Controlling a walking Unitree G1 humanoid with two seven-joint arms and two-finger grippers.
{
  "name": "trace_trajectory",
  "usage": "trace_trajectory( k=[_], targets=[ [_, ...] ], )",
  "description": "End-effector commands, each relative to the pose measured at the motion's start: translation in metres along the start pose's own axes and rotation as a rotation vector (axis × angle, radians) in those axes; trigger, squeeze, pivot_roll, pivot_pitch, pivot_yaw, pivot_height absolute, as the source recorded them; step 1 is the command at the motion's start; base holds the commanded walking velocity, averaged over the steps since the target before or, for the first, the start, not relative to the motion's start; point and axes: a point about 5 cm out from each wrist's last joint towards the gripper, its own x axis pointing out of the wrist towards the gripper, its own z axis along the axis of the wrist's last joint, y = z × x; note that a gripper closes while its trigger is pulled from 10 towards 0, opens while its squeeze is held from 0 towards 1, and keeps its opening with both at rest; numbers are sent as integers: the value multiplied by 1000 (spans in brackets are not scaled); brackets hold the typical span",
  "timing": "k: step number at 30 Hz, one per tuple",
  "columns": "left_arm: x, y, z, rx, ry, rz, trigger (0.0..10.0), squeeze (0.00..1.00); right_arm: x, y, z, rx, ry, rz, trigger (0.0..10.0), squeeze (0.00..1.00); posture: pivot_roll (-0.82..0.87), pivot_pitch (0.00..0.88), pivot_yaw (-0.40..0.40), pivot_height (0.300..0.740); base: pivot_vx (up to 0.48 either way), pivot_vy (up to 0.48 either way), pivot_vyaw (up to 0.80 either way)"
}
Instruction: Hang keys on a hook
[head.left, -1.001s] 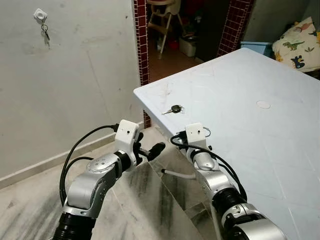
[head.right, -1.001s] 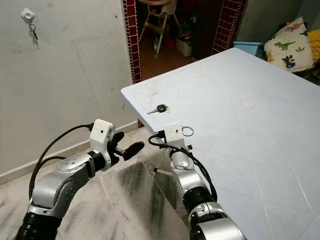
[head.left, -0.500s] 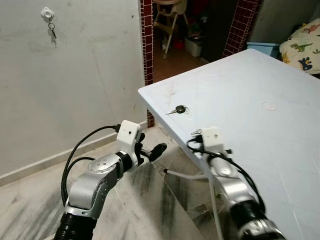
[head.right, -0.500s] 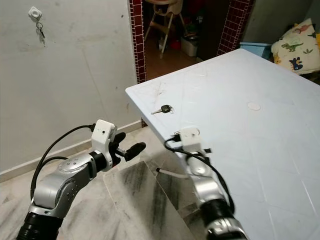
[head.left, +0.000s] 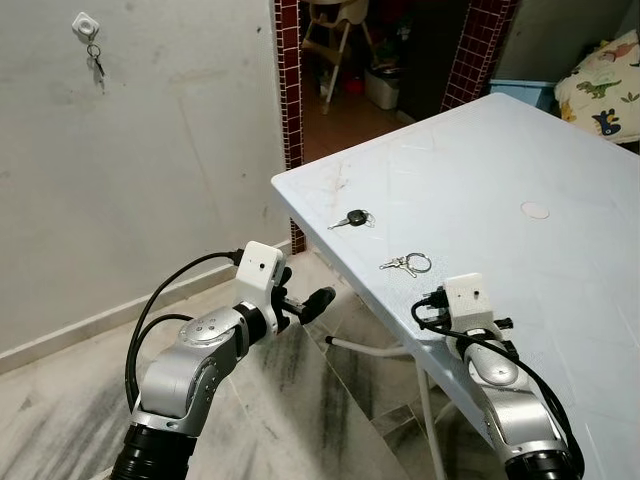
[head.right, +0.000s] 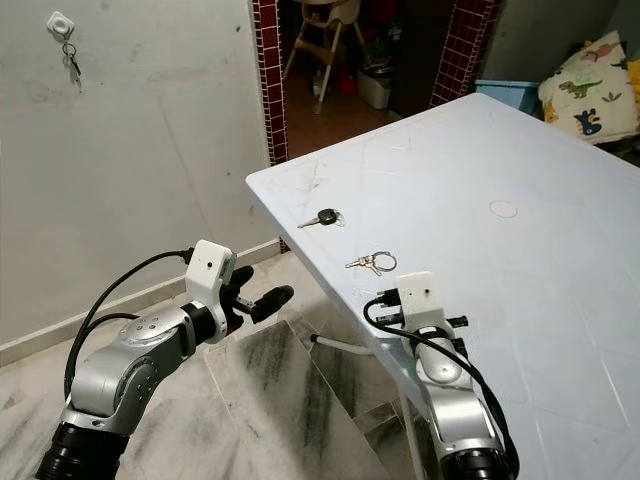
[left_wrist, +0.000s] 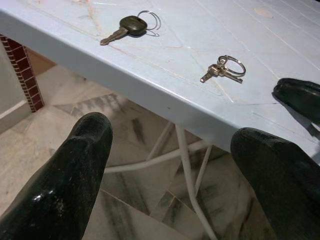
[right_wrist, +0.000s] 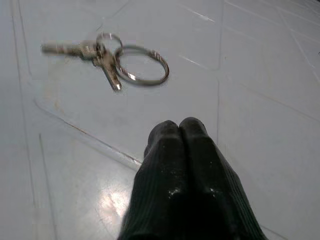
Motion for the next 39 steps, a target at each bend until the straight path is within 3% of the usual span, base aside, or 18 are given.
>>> trace_trajectory(
  k=[1, 7, 15, 20, 29, 31, 32, 33, 34, 35, 39],
  targets=[
    [3, 0, 6, 25, -9, -1, 10000, 0, 2, 7, 15, 25, -56, 16, 10000, 1000, 98, 0, 39, 740, 0, 0, 0],
    [3, 0, 8, 30, -14, -2, 10000, 0, 12, 37, 43, 95, -159, 52, 10000, 1000, 114, 0, 38, 740, 0, 0, 0],
    [-1, 2, 8, 33, -13, 6, 10000, 0, 21, 37, 46, 100, -190, -16, 10000, 1000, 138, 0, 34, 740, 0, 0, 0],
    [-4, 4, 9, 37, -12, 20, 10000, 0, 35, 37, 46, 68, -154, -103, 10000, 1000, 157, 0, 32, 740, 0, 0, 0],
    [-5, 4, 9, 37, -13, 24, 10000, 0, 42, 54, 39, 86, -109, -64, 10000, 1000, 170, 0, 28, 740, 0, 0, 0],
    [-6, 4, 9, 37, -13, 26, 10000, 0, 43, 57, 40, 87, -108, -62, 10000, 918, 170, 0, 28, 740, 0, 0, 0],
    [-6, 4, 9, 38, -13, 26, 10000, 0, 44, 58, 40, 85, -107, -61, 10000, 690, 170, 0, 28, 740, 0, 0, 0],
    [-6, 4, 9, 38, -12, 27, 10000, 0, 45, 59, 41, 84, -107, -61, 10000, 690, 170, 0, 28, 740, 0, 0, 0],
    [-6, 4, 9, 38, -12, 27, 10000, 0, 47, 60, 41, 76, -102, -68, 10000, 267, 170, 0, 28, 740, 0, 0, 0],
    [-6, 4, 9, 38, -12, 27, 10000, 0, 47, 60, 41, 74, -101, -70, 10000, 0, 170, 0, 28, 740, 0, 0, 0],
    [-7, 4, 10, 38, -13, 28, 10000, 0, 51, 63, 41, 65, -73, -87, 10000, 0, 188, 0, 26, 740, 0, 0, 0]
  ],
)
